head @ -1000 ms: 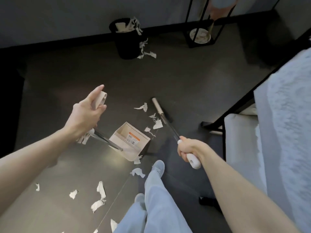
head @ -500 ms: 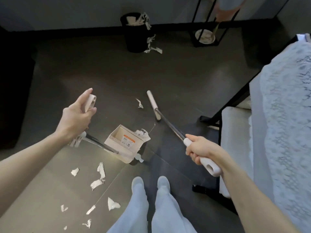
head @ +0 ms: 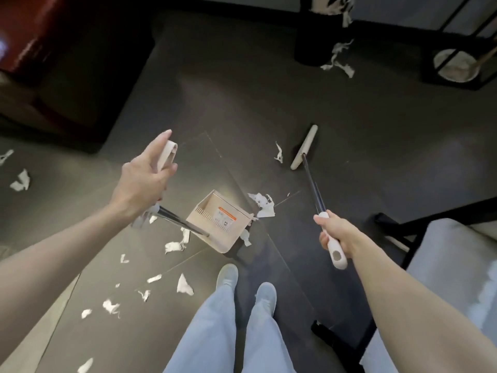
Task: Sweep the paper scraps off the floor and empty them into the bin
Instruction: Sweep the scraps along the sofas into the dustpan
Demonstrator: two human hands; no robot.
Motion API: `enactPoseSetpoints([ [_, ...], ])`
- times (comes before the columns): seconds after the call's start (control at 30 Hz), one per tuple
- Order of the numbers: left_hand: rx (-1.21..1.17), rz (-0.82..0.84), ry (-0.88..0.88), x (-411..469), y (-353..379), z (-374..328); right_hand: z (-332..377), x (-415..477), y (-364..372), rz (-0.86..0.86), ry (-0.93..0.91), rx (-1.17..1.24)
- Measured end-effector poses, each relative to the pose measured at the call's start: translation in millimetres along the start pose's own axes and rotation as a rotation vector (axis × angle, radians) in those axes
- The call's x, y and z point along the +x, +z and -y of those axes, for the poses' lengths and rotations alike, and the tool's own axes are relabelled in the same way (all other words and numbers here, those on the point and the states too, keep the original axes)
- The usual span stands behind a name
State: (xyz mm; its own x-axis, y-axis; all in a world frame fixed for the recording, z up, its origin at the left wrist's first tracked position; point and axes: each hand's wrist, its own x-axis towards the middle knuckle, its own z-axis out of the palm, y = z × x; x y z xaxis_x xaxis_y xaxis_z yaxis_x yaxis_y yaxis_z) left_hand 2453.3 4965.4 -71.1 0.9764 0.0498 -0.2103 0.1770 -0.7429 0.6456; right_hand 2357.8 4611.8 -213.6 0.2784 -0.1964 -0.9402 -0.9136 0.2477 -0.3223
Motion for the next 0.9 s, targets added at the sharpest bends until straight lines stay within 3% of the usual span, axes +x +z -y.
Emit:
enactPoseSetpoints([
  [0.13, 0.015, -0.015, -0.011, -0.6, 7.2, -3.4, 2.8, 10.4, -3.1, -0.065, -0.056, -0.255],
  [0.33, 0.019, -0.059, -0.005, -13.0, 1.0, -8.0, 37.2, 2.2, 10.1, -0.103, -0.226, -1.037],
  [0.47, -0.004, -0.081, -0.022, -28.5, -8.8, -9.9, 25.9, -27.1, 20.0, -0.08, -0.25, -1.275],
  [0.6, -0.03, -0.1, -0.033, -48.2, -19.9, -9.8, -9.8, -69.3, 15.1, 0.042, -0.239, -1.297],
  [0.7, -0.025, -0.082, -0.025, -62.5, -25.5, -12.1, -29.0, -99.3, 2.6, 0.123, -0.109, -1.093],
  [0.8, -0.014, -0.057, -0.013, -74.7, -27.5, -10.3, -24.2, -124.0, -18.7, 0.119, -0.064, -0.904],
  [0.9, -0.018, -0.04, -0.017, -82.2, -29.8, -4.6, -27.8, -144.3, -30.6, 0.06, -0.133, -0.895],
])
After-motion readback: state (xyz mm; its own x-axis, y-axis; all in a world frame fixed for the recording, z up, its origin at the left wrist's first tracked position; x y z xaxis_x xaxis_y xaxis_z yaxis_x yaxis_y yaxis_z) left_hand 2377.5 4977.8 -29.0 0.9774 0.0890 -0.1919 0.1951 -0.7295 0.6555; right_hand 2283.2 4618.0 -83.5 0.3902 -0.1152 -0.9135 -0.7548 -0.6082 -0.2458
